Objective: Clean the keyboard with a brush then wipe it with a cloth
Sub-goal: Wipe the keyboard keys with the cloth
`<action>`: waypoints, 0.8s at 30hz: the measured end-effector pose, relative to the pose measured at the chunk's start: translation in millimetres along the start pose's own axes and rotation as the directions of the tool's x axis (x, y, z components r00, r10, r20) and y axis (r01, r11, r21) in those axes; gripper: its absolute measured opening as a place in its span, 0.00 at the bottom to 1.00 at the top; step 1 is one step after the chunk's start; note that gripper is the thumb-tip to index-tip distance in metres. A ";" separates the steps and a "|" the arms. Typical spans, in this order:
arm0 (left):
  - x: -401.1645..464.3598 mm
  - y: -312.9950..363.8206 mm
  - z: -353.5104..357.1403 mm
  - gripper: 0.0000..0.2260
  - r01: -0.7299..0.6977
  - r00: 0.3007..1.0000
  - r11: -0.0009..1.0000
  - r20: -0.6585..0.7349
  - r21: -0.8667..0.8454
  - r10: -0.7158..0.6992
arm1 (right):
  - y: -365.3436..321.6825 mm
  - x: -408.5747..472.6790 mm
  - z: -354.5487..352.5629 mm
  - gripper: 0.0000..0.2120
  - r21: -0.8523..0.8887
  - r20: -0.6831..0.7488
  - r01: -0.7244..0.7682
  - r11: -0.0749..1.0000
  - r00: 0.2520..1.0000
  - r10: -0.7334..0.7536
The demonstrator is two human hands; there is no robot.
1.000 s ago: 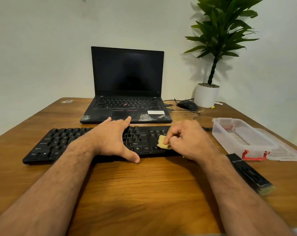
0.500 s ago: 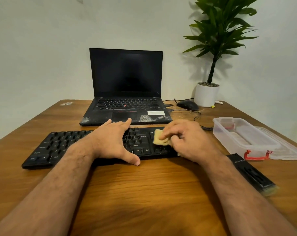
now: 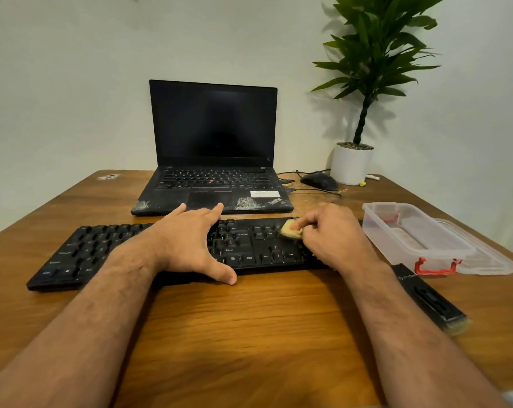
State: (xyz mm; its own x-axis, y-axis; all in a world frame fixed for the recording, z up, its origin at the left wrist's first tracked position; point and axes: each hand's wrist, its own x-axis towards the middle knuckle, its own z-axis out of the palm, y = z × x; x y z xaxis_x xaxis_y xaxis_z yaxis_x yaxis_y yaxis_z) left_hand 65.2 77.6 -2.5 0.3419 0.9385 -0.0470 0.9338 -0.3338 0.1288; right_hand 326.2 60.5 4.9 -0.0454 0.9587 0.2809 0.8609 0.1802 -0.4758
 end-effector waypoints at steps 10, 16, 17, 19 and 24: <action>11.0 22.0 2.3 0.62 -0.047 0.999 0.999 0.007 0.028 0.046 | 0.1 6.1 5.0 0.16 0.101 0.048 0.091 0.991 0.994 -0.096; 20.8 28.6 1.6 0.66 -0.039 0.999 0.997 0.008 0.069 0.039 | 2.4 18.9 8.4 0.15 0.032 0.003 0.127 0.991 0.992 -0.127; 20.6 27.9 1.2 0.67 -0.040 0.999 0.997 0.006 0.067 0.040 | 2.7 21.7 10.7 0.15 -0.003 0.031 0.096 0.995 0.995 -0.096; 20.3 27.7 1.2 0.67 -0.042 0.999 0.997 0.006 0.059 0.042 | 3.2 25.5 11.9 0.15 -0.032 0.010 -0.027 0.999 1.000 0.027; 18.6 26.9 2.2 0.67 -0.043 0.999 0.997 0.011 0.059 0.042 | 4.9 27.1 7.0 0.15 -0.058 -0.118 -0.055 0.997 0.992 0.048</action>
State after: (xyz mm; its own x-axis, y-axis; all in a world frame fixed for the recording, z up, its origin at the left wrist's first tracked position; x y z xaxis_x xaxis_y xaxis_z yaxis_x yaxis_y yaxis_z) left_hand 96.9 85.9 -2.1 0.3823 0.9225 -0.0528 0.9228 -0.3783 0.0725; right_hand 325.6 89.0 4.4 0.0558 0.9336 0.3539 0.8898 0.1143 -0.4418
